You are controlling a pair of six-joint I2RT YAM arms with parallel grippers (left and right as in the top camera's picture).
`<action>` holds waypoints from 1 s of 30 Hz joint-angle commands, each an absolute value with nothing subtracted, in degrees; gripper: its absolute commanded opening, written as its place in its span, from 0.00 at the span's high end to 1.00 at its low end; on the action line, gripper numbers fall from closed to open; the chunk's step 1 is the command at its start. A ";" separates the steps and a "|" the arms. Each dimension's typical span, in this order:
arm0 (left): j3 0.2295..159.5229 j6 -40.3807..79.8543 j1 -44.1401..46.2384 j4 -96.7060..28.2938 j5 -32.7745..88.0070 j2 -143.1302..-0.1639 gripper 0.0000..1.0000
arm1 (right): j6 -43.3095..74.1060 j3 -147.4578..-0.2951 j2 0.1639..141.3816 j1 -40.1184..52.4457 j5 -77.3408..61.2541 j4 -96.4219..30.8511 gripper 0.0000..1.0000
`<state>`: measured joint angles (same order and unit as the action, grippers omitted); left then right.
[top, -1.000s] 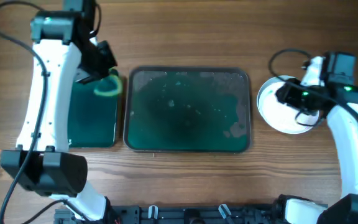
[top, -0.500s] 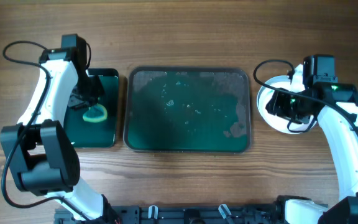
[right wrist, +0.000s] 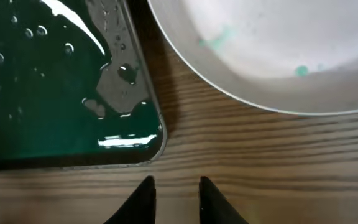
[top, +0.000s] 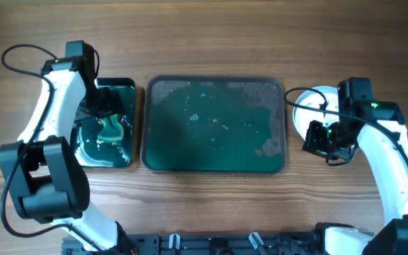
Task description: Clean dirty plates on tray and stack at the side
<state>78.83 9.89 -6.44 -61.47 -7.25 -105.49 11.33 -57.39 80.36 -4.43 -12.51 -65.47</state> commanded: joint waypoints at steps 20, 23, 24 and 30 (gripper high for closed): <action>89.80 9.43 -2.09 -66.41 -7.35 -105.25 0.00 | 15.42 -52.07 91.83 -4.36 -8.86 -46.50 0.96; 89.80 9.43 -2.09 -66.26 -7.35 -105.25 0.00 | 15.11 -52.14 91.83 -4.34 -8.56 -44.03 0.96; 89.80 9.43 -2.09 -66.24 -7.35 -105.25 0.00 | 14.94 -52.36 91.83 -4.34 -9.06 -43.35 0.96; 90.28 9.41 -2.09 -65.19 -5.37 -105.12 0.00 | 11.20 -58.28 91.31 -4.34 -15.59 -43.59 0.96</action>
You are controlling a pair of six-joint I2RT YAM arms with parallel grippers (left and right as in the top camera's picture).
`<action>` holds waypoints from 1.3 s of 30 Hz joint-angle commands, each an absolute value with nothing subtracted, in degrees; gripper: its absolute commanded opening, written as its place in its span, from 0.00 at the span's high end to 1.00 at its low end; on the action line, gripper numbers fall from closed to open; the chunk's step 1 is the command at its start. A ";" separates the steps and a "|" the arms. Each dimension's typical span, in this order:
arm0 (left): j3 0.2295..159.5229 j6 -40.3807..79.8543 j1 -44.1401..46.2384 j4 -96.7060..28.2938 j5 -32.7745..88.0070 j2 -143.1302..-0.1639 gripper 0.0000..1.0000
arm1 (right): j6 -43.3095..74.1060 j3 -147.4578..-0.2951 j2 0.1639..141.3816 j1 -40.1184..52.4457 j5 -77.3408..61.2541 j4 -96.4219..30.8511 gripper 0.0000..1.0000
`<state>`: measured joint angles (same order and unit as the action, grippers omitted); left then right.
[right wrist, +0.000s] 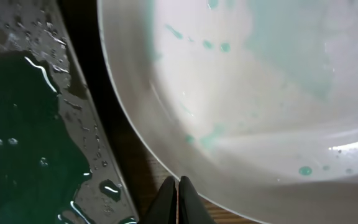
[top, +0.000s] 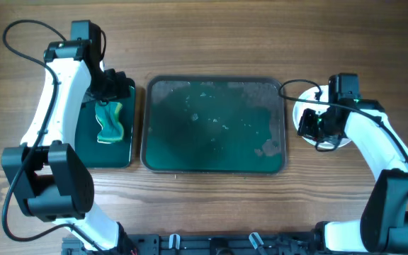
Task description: Clean dirty plates on tray and stack at the side
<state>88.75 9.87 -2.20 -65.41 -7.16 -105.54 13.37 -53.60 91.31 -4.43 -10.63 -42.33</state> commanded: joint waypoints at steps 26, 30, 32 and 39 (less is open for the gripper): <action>95.26 9.41 -2.09 -68.64 -0.89 -88.95 0.00 | 18.41 -75.64 36.03 -4.34 -15.70 -62.83 0.00; 95.26 9.41 -2.09 -68.64 -0.89 -88.95 0.00 | 15.79 -75.64 35.75 -4.34 -9.87 -62.65 0.00; 95.26 9.41 -2.09 -68.64 -0.89 -88.95 0.00 | 10.28 -75.33 35.77 -4.36 -9.89 -61.28 0.00; 95.26 9.41 -2.09 -68.64 -0.89 -88.95 0.00 | 8.51 -50.35 23.94 -4.34 -10.52 -33.65 0.00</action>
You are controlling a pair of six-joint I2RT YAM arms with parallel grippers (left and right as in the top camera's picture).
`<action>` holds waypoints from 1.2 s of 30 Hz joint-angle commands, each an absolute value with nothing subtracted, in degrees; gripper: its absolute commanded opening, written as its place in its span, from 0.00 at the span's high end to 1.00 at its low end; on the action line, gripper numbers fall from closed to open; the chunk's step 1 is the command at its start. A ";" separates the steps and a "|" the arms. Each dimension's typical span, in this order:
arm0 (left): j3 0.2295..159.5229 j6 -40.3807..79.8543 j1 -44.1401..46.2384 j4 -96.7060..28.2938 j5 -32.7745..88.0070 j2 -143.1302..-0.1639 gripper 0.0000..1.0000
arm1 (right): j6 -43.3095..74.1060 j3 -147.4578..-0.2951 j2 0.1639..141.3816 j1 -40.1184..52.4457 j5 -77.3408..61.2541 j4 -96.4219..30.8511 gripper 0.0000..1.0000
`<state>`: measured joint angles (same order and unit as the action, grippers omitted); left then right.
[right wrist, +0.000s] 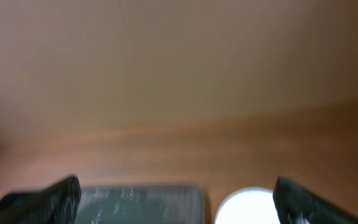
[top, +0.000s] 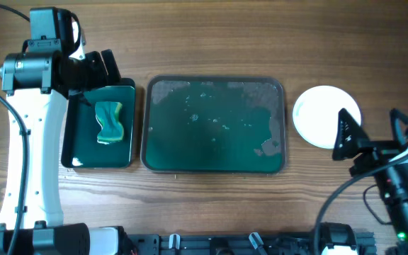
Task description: Clean dirty plates on tray and stack at the side
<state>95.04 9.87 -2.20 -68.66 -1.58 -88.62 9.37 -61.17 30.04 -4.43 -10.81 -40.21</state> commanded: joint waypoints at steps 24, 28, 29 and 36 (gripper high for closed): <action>95.26 9.41 -2.09 -68.64 -0.89 -88.95 0.00 | 4.93 -0.27 0.16 -2.20 -17.37 1.45 0.00; 95.26 9.41 -2.09 -68.64 -0.89 -88.95 0.00 | 4.56 -0.27 0.16 -2.20 -16.84 1.45 0.00; 95.26 9.41 -2.09 -68.64 -0.91 -88.95 0.00 | 4.62 -0.27 0.16 -2.20 -16.84 1.45 0.00; 95.26 9.41 -2.09 -68.64 -0.89 -88.95 0.00 | 4.62 -0.30 0.21 -2.22 -16.82 1.43 0.00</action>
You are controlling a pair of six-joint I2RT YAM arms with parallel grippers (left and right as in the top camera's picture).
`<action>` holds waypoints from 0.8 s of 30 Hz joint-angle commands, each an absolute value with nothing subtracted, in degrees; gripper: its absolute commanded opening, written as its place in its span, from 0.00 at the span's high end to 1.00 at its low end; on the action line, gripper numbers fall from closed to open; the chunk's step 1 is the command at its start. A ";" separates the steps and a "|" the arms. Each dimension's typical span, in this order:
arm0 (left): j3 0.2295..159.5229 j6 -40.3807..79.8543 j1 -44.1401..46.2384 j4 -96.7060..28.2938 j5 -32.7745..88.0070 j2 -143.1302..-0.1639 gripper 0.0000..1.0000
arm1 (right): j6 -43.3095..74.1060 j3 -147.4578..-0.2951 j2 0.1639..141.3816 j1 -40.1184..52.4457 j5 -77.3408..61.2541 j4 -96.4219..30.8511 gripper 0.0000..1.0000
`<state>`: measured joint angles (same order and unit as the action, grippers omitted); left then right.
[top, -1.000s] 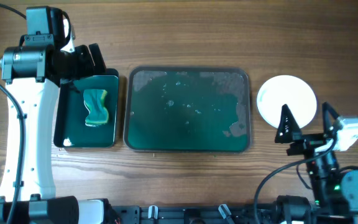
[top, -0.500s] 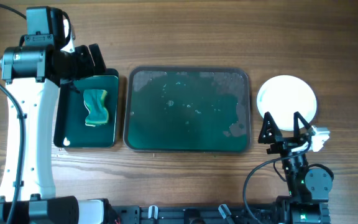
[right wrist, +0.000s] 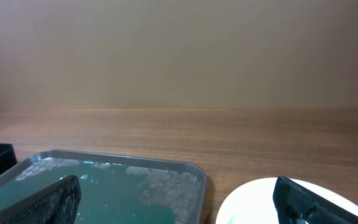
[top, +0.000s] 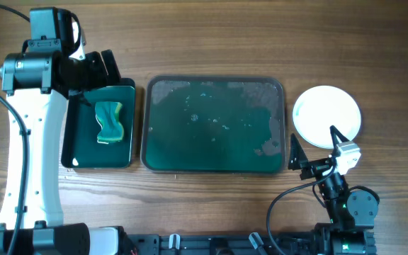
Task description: Clean dirty plates on tray and stack at the side
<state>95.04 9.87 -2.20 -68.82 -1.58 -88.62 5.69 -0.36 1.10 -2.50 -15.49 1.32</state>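
A white plate [top: 326,117] lies on the wood to the right of the big grey tray [top: 214,170], which holds green soapy water and no plates. In the right wrist view the plate [right wrist: 263,202] and the tray's rim [right wrist: 188,169] lie ahead. My right gripper [top: 316,145] [right wrist: 178,205] is drawn back near the front edge, wide open and empty, just short of the plate. My left gripper [top: 102,65] is raised over the far edge of the small green tray [top: 76,138], its fingers apart and empty. A green-yellow sponge [top: 109,122] lies in that tray.
The small tray stands left of the big tray with a narrow gap between them. Bare wood runs along the back and right of the plate. The arm bases and a black rail sit at the front edge.
My right arm has folded back further toward the front edge, and its open gripper now sits left of where it was. The right wrist view has gone from blurred to sharp. The left arm has not moved.
First my left gripper was down in the small tray at the sponge and my right gripper stood nearly shut by the big tray's corner. Then the sponge lay free and the right gripper was shut at the plate's rim. Later both arms were drawn back, the right gripper wide open.
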 commanded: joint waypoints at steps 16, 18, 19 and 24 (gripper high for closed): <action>94.96 9.41 0.51 -68.07 -0.84 -81.73 0.00 | 4.64 -0.30 0.21 -2.22 -16.84 1.43 0.00; 92.58 9.39 1.54 -63.90 -0.86 -76.86 0.00 | 4.62 -0.30 0.21 -2.22 -16.82 1.43 0.00; 89.45 9.37 2.11 -58.89 -0.60 -73.41 0.00 | 4.62 -0.30 0.21 -2.22 -16.82 1.43 0.00; 65.93 9.34 2.35 -36.42 1.96 -54.65 0.00 | 4.62 -0.30 0.21 -2.22 -16.84 1.43 0.00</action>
<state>79.68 9.85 2.20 -44.47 -0.01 -63.96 5.67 -0.34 0.93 -2.50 -15.64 1.34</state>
